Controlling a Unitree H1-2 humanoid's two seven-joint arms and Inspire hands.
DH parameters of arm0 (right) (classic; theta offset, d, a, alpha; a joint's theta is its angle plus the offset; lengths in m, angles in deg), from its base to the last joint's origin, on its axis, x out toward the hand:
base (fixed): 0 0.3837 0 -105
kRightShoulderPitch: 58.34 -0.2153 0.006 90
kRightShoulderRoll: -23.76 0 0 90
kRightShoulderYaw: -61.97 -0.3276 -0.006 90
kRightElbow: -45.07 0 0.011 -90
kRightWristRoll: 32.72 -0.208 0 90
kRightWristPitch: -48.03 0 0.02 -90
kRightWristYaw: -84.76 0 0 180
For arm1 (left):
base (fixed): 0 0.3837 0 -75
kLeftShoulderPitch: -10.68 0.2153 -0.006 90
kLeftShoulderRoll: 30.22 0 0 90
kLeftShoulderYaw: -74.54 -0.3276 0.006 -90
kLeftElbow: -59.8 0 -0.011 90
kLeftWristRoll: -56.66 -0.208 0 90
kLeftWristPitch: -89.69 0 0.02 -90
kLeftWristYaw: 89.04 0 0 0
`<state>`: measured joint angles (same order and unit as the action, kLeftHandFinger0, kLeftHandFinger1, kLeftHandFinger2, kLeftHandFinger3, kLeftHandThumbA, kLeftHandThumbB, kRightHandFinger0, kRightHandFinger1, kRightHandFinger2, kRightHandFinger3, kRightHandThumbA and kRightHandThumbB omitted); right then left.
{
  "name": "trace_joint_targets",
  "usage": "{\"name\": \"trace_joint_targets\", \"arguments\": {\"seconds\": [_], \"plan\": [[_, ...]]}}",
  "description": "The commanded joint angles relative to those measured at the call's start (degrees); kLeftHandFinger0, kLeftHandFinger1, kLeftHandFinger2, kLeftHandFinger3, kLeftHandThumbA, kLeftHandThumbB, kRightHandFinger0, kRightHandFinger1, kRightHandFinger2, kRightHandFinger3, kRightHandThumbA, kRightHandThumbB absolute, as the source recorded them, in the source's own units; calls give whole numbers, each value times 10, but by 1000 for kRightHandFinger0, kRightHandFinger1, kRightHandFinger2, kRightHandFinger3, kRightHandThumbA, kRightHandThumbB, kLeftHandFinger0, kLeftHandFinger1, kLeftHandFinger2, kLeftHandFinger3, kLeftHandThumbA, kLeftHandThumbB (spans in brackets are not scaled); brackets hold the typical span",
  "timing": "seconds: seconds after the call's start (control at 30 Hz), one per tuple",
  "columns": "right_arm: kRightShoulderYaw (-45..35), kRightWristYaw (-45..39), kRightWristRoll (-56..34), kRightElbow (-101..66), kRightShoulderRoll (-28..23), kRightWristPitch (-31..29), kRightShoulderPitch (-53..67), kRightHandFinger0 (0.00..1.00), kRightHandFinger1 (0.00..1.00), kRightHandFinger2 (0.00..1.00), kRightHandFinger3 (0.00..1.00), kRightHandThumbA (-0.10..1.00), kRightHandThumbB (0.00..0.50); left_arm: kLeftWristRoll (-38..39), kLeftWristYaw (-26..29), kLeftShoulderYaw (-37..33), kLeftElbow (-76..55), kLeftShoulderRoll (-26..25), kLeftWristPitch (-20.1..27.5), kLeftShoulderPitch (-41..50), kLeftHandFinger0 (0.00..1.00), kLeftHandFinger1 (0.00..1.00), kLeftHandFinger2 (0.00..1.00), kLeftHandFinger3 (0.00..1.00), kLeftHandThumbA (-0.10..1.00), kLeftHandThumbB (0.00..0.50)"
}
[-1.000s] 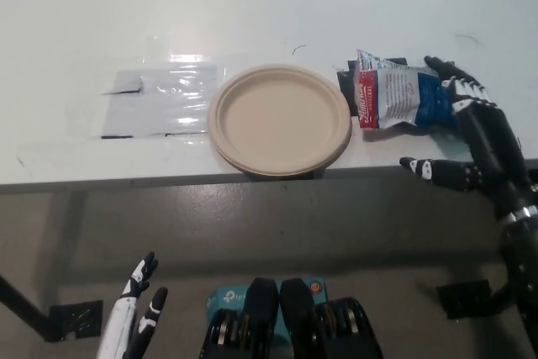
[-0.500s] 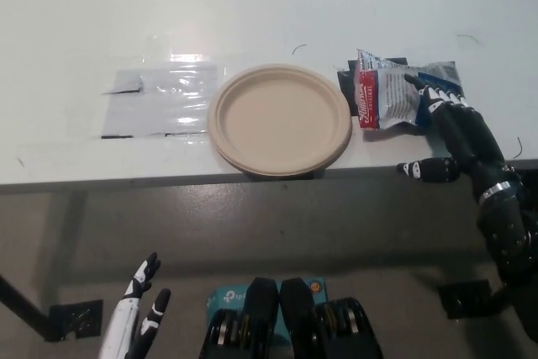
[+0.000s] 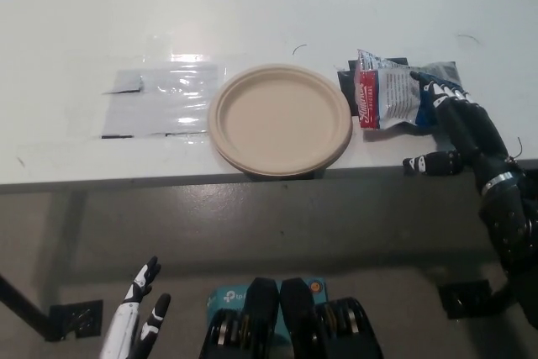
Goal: The robot picks up a small bag of sunflower seeds on the right hand side and take it to the empty plate on the left hand side then pours some sunflower seeds on to the plate.
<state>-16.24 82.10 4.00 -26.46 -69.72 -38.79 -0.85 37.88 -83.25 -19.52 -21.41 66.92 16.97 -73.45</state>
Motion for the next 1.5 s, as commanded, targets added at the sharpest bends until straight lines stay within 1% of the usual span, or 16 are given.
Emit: {"name": "trace_joint_targets", "arguments": {"seconds": [0.0,0.27,0.37,0.43,0.6,0.67,0.7,0.8,0.93,1.0,1.03,1.1,1.2,1.3,1.37,1.47], "plan": [[-17,1,-17,-22,-18,-1,-37,1000,1000,1000,1000,1000,227,-9,5,-4,-6,-4,14,2,1000,1000,1000,1000,1000,182],[-20,13,-15,4,-25,-11,-58,1000,1000,1000,1000,1000,228,-15,7,-5,-7,-3,11,3,1000,1000,1000,1000,1000,163],[-20,16,-12,16,-25,-5,-65,1000,1000,1000,1000,1000,234,-13,7,-5,-5,-3,14,4,1000,1000,1000,1000,1000,155],[-20,18,-16,30,-25,-8,-71,1000,1000,1000,1000,1000,232,-18,6,-5,-9,-4,8,5,1000,1000,1000,1000,1000,159],[-17,18,-18,66,-25,-8,-85,1000,1000,1000,1000,1000,237,-14,6,-6,-5,-3,15,5,1000,1000,1000,1000,1000,153],[-14,23,-14,75,-25,-13,-87,1000,1000,1000,1000,1000,224,-18,8,-7,-3,-4,18,5,1000,1000,1000,1000,1000,149],[-13,24,-14,83,-23,-11,-90,1000,1000,1000,1000,1000,234,-18,7,-7,-6,-3,13,5,1000,1000,1000,1000,1000,152],[-11,28,-14,103,-21,-14,-97,1000,1000,1000,1000,1000,238,-19,8,-7,-4,-4,16,5,1000,1000,1000,1000,1000,150],[-6,41,-11,137,-21,-24,-105,1000,1000,1000,1000,1000,246,-19,7,-8,-3,-4,14,4,1000,1000,1000,1000,1000,163],[-5,37,-14,141,-20,-20,-107,1000,1000,1000,1000,1000,239,-20,6,-8,-5,-4,12,5,1000,1000,1000,1000,1000,158],[-4,39,-14,147,-19,-21,-109,1000,1000,1000,1000,1000,259,-21,6,-8,-6,-4,11,5,1000,1000,1000,1000,1000,161],[-3,41,-15,154,-17,-22,-111,1000,1000,1000,1000,1000,264,-21,6,-7,-7,-4,8,6,1000,1000,1000,1000,1000,160],[-3,45,-19,164,-14,-27,-116,1000,1000,1000,1000,1000,256,-22,7,-7,-7,-4,9,6,1000,1000,1000,1000,1000,153],[1,46,-18,163,-14,-26,-117,1000,1000,1000,1000,1000,262,-20,7,-7,-5,-3,11,6,1000,1000,1000,1000,1000,155],[2,45,-18,163,-13,-25,-120,1000,1000,1000,1000,1000,262,-23,6,-7,-6,-4,8,5,1000,1000,1000,1000,1000,145],[5,51,-15,159,-12,-28,-121,1000,1000,1000,1000,1000,251,-21,5,-7,-7,-4,8,5,1000,1000,1000,1000,1000,149]]}}
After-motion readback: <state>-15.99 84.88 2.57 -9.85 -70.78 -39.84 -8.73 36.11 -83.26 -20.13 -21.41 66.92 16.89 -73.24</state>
